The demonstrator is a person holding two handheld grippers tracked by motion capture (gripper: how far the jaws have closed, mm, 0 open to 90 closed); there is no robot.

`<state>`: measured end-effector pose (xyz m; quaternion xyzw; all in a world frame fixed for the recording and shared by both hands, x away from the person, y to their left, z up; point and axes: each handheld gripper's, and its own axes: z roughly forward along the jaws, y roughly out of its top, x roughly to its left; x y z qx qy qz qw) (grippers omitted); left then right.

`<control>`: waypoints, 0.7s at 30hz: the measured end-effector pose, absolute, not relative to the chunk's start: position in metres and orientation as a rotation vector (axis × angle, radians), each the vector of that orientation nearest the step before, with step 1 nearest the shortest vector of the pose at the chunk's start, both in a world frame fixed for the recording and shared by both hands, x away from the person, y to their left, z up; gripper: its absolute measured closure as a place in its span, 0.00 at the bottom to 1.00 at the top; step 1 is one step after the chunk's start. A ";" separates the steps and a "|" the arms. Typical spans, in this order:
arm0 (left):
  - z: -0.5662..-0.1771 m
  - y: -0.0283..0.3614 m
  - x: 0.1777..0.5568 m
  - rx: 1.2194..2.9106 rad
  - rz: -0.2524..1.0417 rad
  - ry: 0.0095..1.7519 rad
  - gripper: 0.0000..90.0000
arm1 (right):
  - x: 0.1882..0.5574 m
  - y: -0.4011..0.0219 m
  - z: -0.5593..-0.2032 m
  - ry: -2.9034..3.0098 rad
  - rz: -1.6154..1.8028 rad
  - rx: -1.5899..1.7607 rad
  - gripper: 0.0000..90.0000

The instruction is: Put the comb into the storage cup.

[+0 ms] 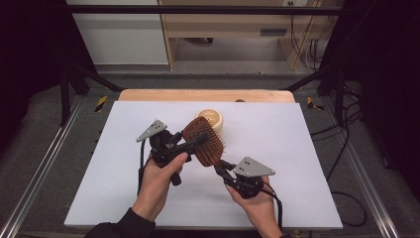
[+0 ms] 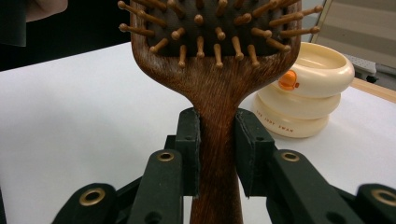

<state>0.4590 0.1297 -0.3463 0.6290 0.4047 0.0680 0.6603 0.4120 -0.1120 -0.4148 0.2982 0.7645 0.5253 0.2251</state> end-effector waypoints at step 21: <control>-0.349 0.131 0.464 1.422 0.091 0.961 0.56 | 0.413 -0.111 -0.418 2.116 1.436 0.840 0.81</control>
